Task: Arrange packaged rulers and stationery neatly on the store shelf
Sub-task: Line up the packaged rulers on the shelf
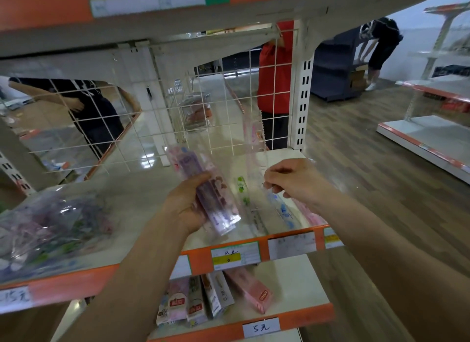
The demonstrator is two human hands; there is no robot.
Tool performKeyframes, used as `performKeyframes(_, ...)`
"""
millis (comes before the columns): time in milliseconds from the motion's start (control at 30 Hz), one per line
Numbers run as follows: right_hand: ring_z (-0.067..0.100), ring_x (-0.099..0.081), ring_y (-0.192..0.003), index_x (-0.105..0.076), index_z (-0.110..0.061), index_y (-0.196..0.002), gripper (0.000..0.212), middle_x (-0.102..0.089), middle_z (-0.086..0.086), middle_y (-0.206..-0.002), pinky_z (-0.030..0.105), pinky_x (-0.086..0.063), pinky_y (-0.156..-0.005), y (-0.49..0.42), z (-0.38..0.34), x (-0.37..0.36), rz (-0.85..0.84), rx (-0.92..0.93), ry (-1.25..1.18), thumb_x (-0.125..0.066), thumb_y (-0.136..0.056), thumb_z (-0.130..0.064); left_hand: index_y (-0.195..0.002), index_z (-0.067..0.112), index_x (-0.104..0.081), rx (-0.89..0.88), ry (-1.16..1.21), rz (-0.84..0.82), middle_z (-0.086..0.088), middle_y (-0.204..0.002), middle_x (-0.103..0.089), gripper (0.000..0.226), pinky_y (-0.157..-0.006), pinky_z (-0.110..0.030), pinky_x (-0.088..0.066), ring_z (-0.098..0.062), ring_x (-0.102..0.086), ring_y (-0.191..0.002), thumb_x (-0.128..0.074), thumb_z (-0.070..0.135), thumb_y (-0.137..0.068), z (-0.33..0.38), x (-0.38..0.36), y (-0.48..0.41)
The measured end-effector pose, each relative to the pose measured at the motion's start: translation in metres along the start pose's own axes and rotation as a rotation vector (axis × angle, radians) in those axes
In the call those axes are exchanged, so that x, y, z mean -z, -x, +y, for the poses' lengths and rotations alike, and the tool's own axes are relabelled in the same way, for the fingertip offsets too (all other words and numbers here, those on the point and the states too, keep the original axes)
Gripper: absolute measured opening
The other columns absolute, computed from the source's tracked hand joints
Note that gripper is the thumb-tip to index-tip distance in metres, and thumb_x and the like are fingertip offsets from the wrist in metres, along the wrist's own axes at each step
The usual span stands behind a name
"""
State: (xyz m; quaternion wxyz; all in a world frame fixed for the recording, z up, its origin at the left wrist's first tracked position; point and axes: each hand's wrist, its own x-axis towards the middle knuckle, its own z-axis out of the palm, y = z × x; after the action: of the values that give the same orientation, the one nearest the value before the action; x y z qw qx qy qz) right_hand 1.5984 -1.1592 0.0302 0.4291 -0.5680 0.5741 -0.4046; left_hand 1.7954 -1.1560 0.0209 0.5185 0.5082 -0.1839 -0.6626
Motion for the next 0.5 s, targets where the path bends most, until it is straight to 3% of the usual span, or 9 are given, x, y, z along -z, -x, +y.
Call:
performKeyframes(167, 0.002, -0.058, -0.049, -0.071, -0.002, -0.086, 0.009, -0.069, 0.003, -0.067, 0.007, -0.039, -0.042, -0.007, 0.002, -0.026, -0.126, -0.025, 0.16, -0.062, -0.084, -0.005, -0.083, 0.008, -0.063, -0.012, 0.007, 0.029, -0.011, -0.068, -0.068, 0.008, -0.044, -0.041, -0.055, -0.024, -0.066, -0.062, -0.061, 0.014, -0.088, 0.013, 0.016, -0.004)
performKeyframes(267, 0.009, -0.063, -0.059, -0.071, -0.002, -0.088, 0.009, -0.07, 0.003, -0.069, 0.013, -0.045, -0.049, -0.008, 0.004, -0.047, -0.248, -0.068, 0.225, -0.065, -0.085, -0.007, -0.09, 0.008, -0.065, -0.022, 0.012, -0.001, -0.011, -0.079, -0.068, 0.007, -0.054, -0.046, -0.058, -0.024, -0.066, -0.07, -0.061, 0.014, -0.088, 0.012, 0.016, -0.004)
performKeyframes(367, 0.019, -0.063, -0.064, -0.071, -0.001, -0.089, 0.014, -0.071, 0.01, -0.075, 0.026, -0.05, -0.06, -0.011, 0.008, -0.057, -0.285, -0.115, 0.341, -0.067, -0.084, -0.013, -0.084, 0.008, -0.065, -0.018, 0.014, -0.006, -0.01, -0.071, -0.068, 0.006, -0.054, -0.043, -0.058, -0.023, -0.067, -0.058, -0.063, 0.013, -0.086, 0.008, 0.018, -0.005)
performKeyframes(500, 0.024, -0.067, -0.073, -0.069, 0.0, -0.09, 0.023, -0.072, 0.014, -0.083, 0.031, -0.054, -0.069, -0.013, 0.012, -0.056, -0.3, -0.082, 0.54, -0.066, -0.083, -0.022, -0.082, 0.008, -0.065, -0.008, 0.022, 0.011, -0.01, -0.064, -0.068, 0.007, -0.048, -0.036, -0.055, -0.021, -0.067, -0.051, -0.064, 0.013, -0.085, 0.006, 0.02, -0.007)
